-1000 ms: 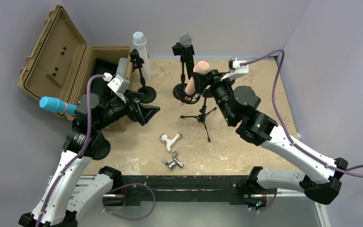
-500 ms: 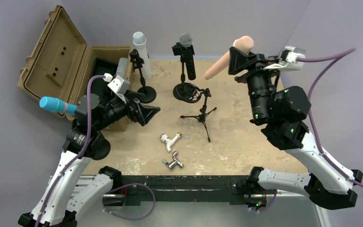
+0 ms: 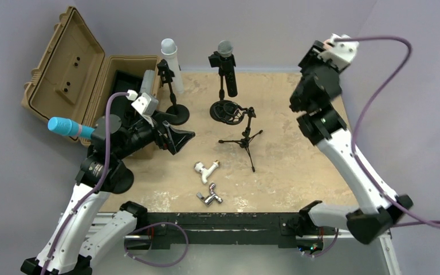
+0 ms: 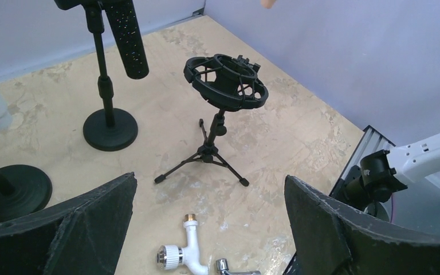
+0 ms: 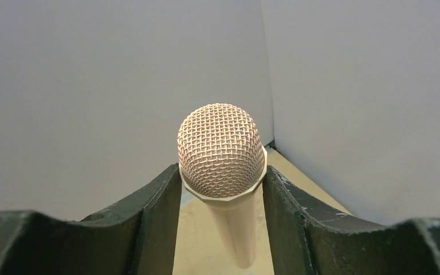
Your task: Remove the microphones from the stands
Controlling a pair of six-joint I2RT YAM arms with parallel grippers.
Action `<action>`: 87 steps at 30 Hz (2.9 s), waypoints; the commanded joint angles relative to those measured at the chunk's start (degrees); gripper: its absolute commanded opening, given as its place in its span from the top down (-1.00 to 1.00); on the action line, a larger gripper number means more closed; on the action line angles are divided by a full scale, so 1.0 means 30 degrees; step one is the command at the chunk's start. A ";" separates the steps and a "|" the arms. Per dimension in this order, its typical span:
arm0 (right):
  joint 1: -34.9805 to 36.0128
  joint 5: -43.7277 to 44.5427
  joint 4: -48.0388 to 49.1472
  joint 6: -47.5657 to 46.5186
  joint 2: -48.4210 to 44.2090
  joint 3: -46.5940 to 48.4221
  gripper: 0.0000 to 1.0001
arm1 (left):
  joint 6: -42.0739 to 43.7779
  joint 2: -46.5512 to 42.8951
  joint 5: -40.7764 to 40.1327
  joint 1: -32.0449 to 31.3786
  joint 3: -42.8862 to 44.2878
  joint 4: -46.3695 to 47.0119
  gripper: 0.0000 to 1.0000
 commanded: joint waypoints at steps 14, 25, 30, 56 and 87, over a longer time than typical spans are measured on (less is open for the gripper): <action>-0.6355 -1.0627 -1.0778 0.0608 1.9916 1.3170 1.00 | -0.0053 0.0006 0.0295 -0.0817 0.0123 0.0524 -0.95; -0.7547 -1.3125 -1.0030 0.0304 2.4030 1.6751 1.00 | -0.0258 0.0645 0.0485 -0.0825 0.0180 0.0536 -0.95; -0.7974 -1.3925 -0.9845 0.0695 2.5619 1.8101 1.00 | -0.0236 0.1022 0.0463 -0.0849 0.0224 0.0495 -0.95; -0.8494 -1.4792 -0.9577 0.2339 2.8782 2.0164 0.69 | -0.0108 0.1740 0.0104 -0.0834 0.0253 0.0349 -0.93; -0.8081 -1.7554 -0.6596 0.7369 1.5552 0.8536 -0.93 | -0.0035 0.1721 0.0025 -0.0857 0.0213 0.0213 -0.93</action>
